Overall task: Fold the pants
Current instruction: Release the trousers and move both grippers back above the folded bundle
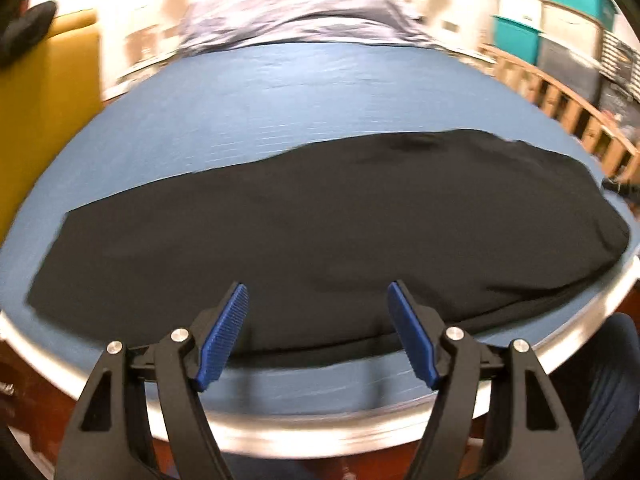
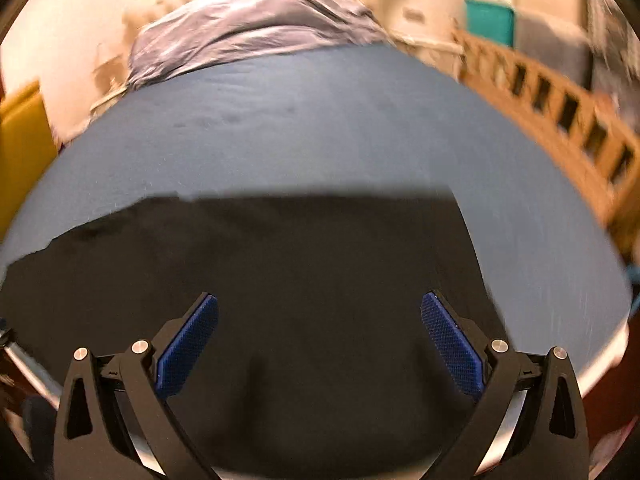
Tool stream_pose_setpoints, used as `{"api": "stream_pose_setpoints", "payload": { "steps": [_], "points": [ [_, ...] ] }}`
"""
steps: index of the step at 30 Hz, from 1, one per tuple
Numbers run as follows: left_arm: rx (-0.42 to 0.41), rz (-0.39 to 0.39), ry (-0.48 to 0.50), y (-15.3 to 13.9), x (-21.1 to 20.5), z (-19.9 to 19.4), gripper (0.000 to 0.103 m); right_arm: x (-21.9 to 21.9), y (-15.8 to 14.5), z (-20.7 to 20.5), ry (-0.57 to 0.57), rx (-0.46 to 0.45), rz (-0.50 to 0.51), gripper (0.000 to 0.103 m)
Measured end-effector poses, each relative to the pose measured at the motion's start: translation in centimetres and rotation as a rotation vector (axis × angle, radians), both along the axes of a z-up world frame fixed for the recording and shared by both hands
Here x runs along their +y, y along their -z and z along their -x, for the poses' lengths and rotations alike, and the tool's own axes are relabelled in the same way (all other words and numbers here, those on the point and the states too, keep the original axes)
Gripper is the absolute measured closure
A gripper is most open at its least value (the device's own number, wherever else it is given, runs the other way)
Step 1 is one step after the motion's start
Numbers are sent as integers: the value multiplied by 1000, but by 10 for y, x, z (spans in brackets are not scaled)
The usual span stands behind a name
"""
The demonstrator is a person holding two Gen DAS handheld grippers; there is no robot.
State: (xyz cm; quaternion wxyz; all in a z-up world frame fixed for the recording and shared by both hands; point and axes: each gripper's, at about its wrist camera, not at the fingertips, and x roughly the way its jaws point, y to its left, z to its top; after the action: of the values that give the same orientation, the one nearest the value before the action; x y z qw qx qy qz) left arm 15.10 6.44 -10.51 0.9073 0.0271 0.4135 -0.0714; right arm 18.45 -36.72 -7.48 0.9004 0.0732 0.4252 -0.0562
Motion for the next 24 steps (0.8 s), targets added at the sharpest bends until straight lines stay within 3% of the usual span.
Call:
{"api": "stream_pose_setpoints", "payload": {
  "steps": [3,6,7,10,12,13,14,15,19,22,24],
  "points": [
    [5,1,58,13,-35,-6,30,0,17,21,-13,39,42,5],
    [51,-173,95,41,-71,-4,28,-5,41,26,-10,103,122,5],
    [21,-175,96,43,-67,1,26,-7,46,26,-16,108,125,5],
    [57,-162,38,44,-42,21,26,-13,47,27,-21,96,128,5],
    [30,-67,40,33,-39,34,27,-15,48,28,-24,99,122,5],
    [14,1,42,26,-42,38,31,-12,48,25,-24,101,127,5],
    [4,65,40,20,-44,42,41,-11,48,26,-22,102,132,5],
    [-5,82,42,19,-51,42,45,-10,48,28,-18,103,133,5],
    [-51,-61,152,27,-99,33,53,-10,48,29,-14,102,137,5],
    [-77,-128,221,28,-132,32,54,-11,50,32,-15,105,136,5],
    [-62,-60,244,24,-148,24,54,-10,51,33,-10,102,125,5]
  ]
}}
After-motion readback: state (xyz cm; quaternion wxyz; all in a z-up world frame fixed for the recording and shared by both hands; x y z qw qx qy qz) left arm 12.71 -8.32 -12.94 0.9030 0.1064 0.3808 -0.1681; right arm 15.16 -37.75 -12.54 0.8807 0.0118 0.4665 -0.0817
